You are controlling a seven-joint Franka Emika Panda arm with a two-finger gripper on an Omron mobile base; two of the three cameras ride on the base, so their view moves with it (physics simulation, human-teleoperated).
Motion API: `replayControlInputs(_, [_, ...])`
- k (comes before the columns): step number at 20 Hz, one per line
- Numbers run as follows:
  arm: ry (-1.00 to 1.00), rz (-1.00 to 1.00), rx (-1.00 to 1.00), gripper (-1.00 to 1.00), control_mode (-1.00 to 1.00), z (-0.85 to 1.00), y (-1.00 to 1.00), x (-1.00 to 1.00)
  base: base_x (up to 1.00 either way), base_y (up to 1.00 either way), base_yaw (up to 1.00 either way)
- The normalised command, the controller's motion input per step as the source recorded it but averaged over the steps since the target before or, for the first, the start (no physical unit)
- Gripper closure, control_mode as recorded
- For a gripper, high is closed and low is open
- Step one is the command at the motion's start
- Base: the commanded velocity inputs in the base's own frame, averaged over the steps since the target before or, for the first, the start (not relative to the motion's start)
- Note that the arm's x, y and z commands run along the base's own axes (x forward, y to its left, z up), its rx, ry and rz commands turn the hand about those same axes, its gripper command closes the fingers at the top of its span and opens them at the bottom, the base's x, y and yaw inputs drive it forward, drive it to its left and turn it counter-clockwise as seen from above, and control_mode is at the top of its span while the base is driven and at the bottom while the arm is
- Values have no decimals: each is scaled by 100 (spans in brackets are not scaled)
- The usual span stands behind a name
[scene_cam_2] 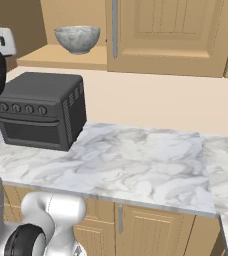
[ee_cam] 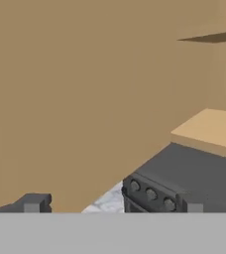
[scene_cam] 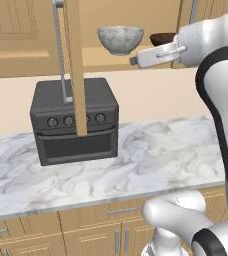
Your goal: Move the bowls from the cabinet to the plates on the dining table.
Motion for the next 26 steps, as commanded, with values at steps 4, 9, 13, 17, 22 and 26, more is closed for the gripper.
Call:
replayControlInputs(4, [-14,-6,-10,-100,-100,-12,-32,0,0,0,0])
replayControlInputs(9, [-11,-2,-2,-100,-100,-17,-55,0,0,0,0])
replayControlInputs(13, [-10,-2,0,-100,-100,-20,-57,0,0,0,0])
replayControlInputs(17, [-10,-4,-3,-100,-100,-19,-48,0,0,0,0])
replayControlInputs(22, [-16,-8,-8,-100,-100,-21,-28,0,0,0,0])
replayControlInputs(26, [-18,-9,-8,-100,-100,-17,-16,3,0,0,0])
